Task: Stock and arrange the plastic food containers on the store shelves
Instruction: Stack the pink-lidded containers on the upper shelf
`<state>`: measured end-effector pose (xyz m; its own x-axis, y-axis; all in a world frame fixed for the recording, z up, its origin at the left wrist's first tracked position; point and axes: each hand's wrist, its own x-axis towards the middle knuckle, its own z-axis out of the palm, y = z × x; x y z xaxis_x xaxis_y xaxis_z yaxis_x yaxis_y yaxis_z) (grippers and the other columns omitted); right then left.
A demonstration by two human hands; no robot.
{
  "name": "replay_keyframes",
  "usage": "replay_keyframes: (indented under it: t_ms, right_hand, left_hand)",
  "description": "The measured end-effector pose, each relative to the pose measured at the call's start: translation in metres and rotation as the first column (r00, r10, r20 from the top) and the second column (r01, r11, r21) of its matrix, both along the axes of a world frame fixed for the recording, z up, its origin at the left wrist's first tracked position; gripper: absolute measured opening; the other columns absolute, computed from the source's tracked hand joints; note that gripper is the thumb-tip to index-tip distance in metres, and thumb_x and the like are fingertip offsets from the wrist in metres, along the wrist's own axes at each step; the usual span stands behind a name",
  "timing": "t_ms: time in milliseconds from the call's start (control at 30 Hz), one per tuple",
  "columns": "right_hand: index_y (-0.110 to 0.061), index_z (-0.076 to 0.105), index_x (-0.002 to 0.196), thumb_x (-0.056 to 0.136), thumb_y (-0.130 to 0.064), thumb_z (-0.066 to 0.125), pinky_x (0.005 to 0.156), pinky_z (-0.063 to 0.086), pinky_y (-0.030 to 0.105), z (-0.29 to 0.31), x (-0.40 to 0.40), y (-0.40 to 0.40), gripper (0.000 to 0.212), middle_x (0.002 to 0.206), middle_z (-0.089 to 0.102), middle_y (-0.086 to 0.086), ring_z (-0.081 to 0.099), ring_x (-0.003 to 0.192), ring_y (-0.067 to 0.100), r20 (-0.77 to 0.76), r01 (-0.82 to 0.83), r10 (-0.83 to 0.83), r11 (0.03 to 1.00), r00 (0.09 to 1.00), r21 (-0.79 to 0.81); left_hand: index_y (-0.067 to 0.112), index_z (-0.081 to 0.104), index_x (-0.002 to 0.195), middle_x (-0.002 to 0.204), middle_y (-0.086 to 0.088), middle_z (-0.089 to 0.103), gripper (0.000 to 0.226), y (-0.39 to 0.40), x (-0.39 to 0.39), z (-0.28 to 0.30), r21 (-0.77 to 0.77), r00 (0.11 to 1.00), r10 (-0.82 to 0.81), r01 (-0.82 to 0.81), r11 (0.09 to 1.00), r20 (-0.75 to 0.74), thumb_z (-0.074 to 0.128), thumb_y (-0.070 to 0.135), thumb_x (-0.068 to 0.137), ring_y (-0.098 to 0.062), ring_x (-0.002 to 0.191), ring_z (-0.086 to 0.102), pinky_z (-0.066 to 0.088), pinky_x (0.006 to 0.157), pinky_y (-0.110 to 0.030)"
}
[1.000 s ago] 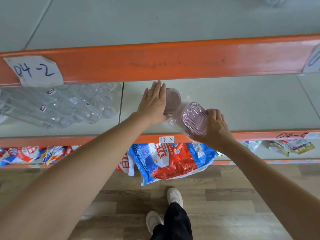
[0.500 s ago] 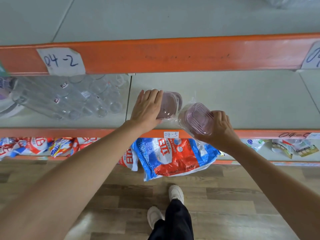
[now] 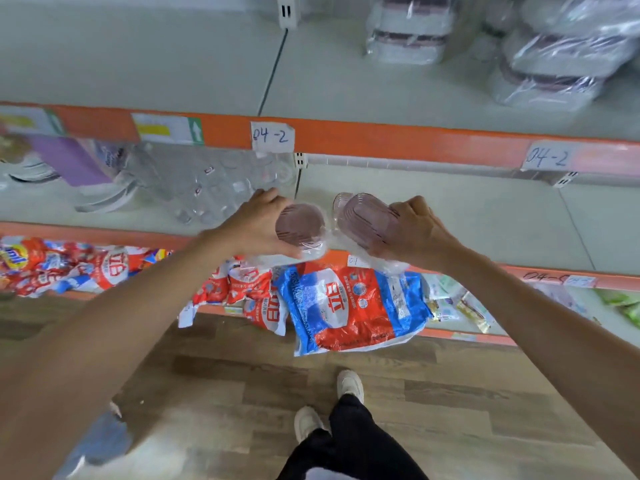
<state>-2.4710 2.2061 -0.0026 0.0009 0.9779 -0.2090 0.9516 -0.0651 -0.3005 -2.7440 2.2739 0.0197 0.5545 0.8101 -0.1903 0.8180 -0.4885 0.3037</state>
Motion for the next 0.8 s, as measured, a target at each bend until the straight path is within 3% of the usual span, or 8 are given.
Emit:
replay_keyframes:
  t_ms: [167, 267, 367, 433, 533, 600, 667, 800]
  right_hand:
    - [-0.022, 0.052, 0.123, 0.064, -0.071, 0.061, 0.087, 0.038, 0.029, 0.091, 0.004, -0.01, 0.077, 0.123, 0.043, 0.004, 0.048, 0.111, 0.024, -0.179, -0.048, 0.048, 0.999, 0.983, 0.008]
    - [-0.027, 0.057, 0.086, 0.067, -0.061, 0.067, 0.066, 0.032, 0.022, 0.136, 0.011, -0.003, 0.041, 0.089, 0.045, -0.003, 0.047, 0.08, 0.012, -0.17, -0.055, 0.072, 0.993, 0.983, 0.106]
    - [-0.032, 0.044, 0.065, 0.071, -0.05, 0.074, 0.059, 0.027, 0.021, 0.173, 0.023, 0.016, 0.036, 0.073, 0.035, -0.005, 0.038, 0.062, 0.009, -0.217, -0.045, 0.085, 0.981, 0.972, 0.186]
    - [-0.026, 0.051, 0.08, 0.071, -0.047, 0.075, 0.068, 0.03, 0.021, 0.191, 0.033, 0.032, 0.033, 0.087, 0.04, -0.001, 0.042, 0.077, 0.014, -0.21, -0.008, 0.057, 0.974, 0.976, 0.226]
    - [-0.012, 0.048, 0.126, 0.07, -0.057, 0.068, 0.093, 0.033, 0.029, 0.202, 0.046, 0.057, 0.075, 0.125, 0.041, 0.012, 0.039, 0.116, 0.028, -0.043, -0.01, 0.019, 0.979, 0.999, 0.201]
    - [-0.011, 0.041, 0.137, 0.065, -0.067, 0.062, 0.105, 0.025, 0.035, 0.199, 0.05, 0.073, 0.093, 0.135, 0.036, 0.015, 0.031, 0.128, 0.031, 0.089, -0.018, -0.001, 0.978, 0.996, 0.209]
    - [-0.011, 0.039, 0.139, 0.072, -0.061, 0.065, 0.105, 0.02, 0.031, 0.19, 0.054, 0.091, 0.088, 0.136, 0.037, 0.013, 0.029, 0.129, 0.029, 0.19, -0.072, 0.034, 0.978, 0.981, 0.197]
    - [-0.012, 0.036, 0.144, 0.078, -0.043, 0.072, 0.11, 0.026, 0.032, 0.168, 0.063, 0.115, 0.08, 0.14, 0.035, 0.01, 0.033, 0.132, 0.025, -0.032, -0.142, 0.146, 0.985, 0.989, 0.097]
  left_hand:
    - [0.019, 0.054, 0.124, 0.118, 0.002, 0.053, 0.075, 0.004, -0.005, 0.082, -0.029, 0.995, -0.095, 0.096, 0.995, 0.037, 0.078, 0.056, 0.063, -0.017, 0.111, 0.048, 0.038, 0.093, -0.026]
    - [0.022, 0.059, 0.115, 0.11, 0.005, 0.057, 0.062, 0.012, 0.001, 0.126, -0.025, 0.986, -0.134, 0.137, 0.99, 0.095, 0.081, 0.051, 0.064, -0.014, 0.103, 0.053, 0.043, 0.091, -0.033]
    - [0.023, 0.06, 0.115, 0.112, 0.003, 0.058, 0.057, 0.023, 0.011, 0.156, -0.001, 0.977, -0.123, 0.125, 0.992, 0.177, 0.081, 0.045, 0.067, -0.014, 0.106, 0.052, 0.041, 0.093, -0.029]
    - [0.023, 0.06, 0.115, 0.112, 0.004, 0.057, 0.055, 0.032, 0.018, 0.17, 0.035, 0.964, -0.095, 0.089, 0.995, 0.247, 0.081, 0.043, 0.068, -0.012, 0.105, 0.052, 0.04, 0.086, -0.019]
    - [0.023, 0.058, 0.12, 0.115, 0.002, 0.054, 0.059, 0.048, 0.028, 0.182, 0.135, 0.971, -0.068, 0.038, 0.99, 0.229, 0.08, 0.044, 0.069, -0.014, 0.109, 0.047, 0.037, 0.089, -0.023]
    - [0.022, 0.057, 0.122, 0.117, 0.001, 0.053, 0.061, 0.059, 0.032, 0.187, 0.166, 0.973, -0.038, 0.0, 0.986, 0.227, 0.08, 0.042, 0.069, -0.015, 0.112, 0.044, 0.037, 0.094, -0.028]
    - [0.021, 0.058, 0.121, 0.116, 0.002, 0.054, 0.061, 0.068, 0.036, 0.188, 0.176, 0.963, -0.001, -0.048, 0.983, 0.27, 0.082, 0.04, 0.068, -0.015, 0.11, 0.046, 0.038, 0.092, -0.029]
    - [0.025, 0.056, 0.117, 0.113, 0.005, 0.052, 0.06, 0.079, 0.048, 0.177, 0.197, 0.938, 0.034, -0.109, 0.974, 0.346, 0.083, 0.041, 0.066, -0.015, 0.111, 0.045, 0.039, 0.096, -0.034]
